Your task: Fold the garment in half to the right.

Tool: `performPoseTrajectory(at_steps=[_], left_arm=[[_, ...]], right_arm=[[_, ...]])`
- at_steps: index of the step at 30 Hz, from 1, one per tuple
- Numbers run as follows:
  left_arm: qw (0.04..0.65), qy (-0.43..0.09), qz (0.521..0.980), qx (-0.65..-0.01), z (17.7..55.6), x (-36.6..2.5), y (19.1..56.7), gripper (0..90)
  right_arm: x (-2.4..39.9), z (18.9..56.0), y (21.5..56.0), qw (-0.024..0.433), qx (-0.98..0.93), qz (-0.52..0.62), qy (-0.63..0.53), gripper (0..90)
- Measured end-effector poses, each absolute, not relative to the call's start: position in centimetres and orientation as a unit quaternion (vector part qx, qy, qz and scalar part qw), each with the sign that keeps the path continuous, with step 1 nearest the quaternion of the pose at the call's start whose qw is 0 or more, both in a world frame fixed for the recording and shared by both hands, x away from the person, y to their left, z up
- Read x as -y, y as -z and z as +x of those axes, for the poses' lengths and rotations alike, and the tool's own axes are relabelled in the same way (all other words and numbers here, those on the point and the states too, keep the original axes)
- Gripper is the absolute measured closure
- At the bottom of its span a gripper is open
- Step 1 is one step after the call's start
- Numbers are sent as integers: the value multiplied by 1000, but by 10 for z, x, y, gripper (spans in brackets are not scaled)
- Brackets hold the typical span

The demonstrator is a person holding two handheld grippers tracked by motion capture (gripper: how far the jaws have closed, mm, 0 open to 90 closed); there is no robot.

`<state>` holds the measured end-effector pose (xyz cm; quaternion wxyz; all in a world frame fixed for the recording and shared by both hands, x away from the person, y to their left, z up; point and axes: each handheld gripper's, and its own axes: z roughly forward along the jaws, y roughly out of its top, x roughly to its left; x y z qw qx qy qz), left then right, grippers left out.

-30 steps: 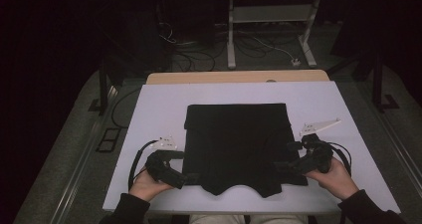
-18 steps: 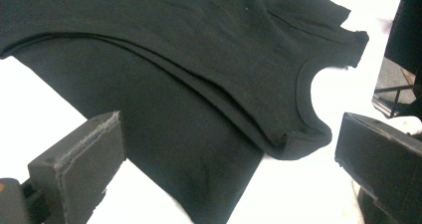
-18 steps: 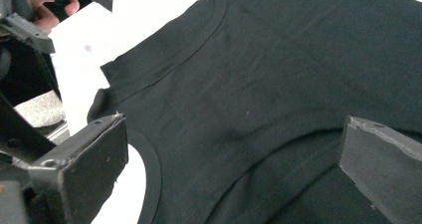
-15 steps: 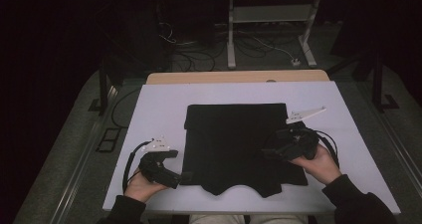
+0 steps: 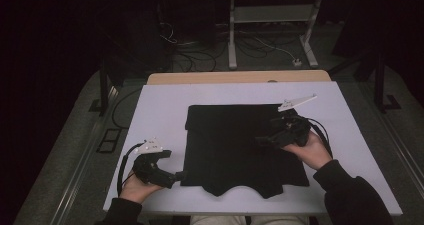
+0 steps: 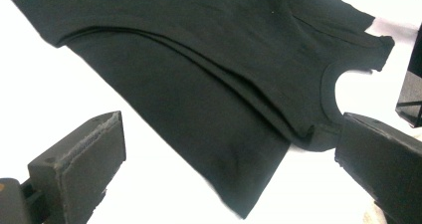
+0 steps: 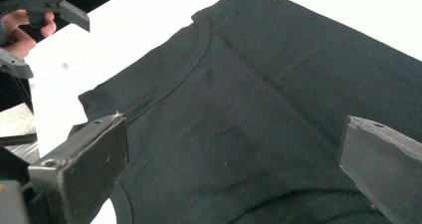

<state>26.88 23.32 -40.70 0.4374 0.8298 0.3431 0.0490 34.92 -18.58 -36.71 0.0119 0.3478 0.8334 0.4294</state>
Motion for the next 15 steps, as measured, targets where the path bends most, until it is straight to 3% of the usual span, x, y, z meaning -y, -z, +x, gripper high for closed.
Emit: performPoseTrajectory(at_steps=[15], left_arm=[[422, -52, 836, -348, 265, -239, 418, 0]], right_arm=[[165, 385, 363, 25, -842, 347, -412, 0]])
